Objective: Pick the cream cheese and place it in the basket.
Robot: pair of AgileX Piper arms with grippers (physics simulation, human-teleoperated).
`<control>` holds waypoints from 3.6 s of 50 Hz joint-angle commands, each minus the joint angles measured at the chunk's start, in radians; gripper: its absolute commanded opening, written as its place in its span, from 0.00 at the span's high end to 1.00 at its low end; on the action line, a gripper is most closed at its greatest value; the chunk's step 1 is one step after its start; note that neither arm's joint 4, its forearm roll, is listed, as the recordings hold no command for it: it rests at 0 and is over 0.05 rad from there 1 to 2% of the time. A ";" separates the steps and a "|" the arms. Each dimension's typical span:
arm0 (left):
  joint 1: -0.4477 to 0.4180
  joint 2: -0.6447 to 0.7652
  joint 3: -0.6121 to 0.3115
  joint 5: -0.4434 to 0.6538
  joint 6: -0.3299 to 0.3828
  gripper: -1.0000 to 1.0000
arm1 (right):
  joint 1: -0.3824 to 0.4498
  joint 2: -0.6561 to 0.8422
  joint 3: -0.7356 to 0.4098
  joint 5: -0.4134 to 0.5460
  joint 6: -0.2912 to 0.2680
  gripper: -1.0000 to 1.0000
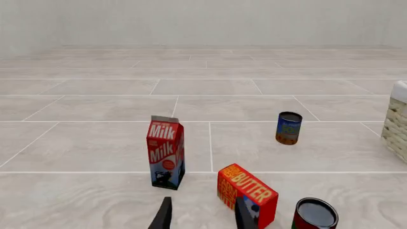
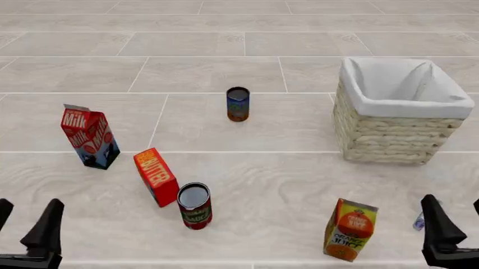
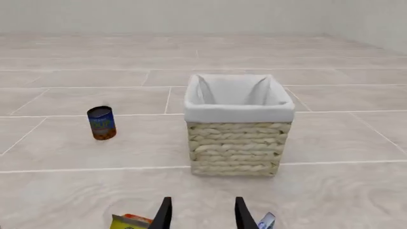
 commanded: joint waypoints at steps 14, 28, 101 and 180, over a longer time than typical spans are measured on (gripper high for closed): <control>0.000 0.005 -0.003 -0.001 0.000 0.00 | 0.028 -0.054 -0.066 0.070 -0.007 0.00; 0.000 0.005 -0.003 -0.001 0.000 0.00 | -0.023 -0.054 -0.218 0.213 -0.013 0.00; 0.000 0.005 -0.003 -0.001 0.000 0.00 | -0.286 0.382 0.056 -0.146 0.038 0.00; 0.000 0.005 -0.003 -0.001 0.000 0.00 | -0.315 1.603 0.056 -1.212 0.030 0.00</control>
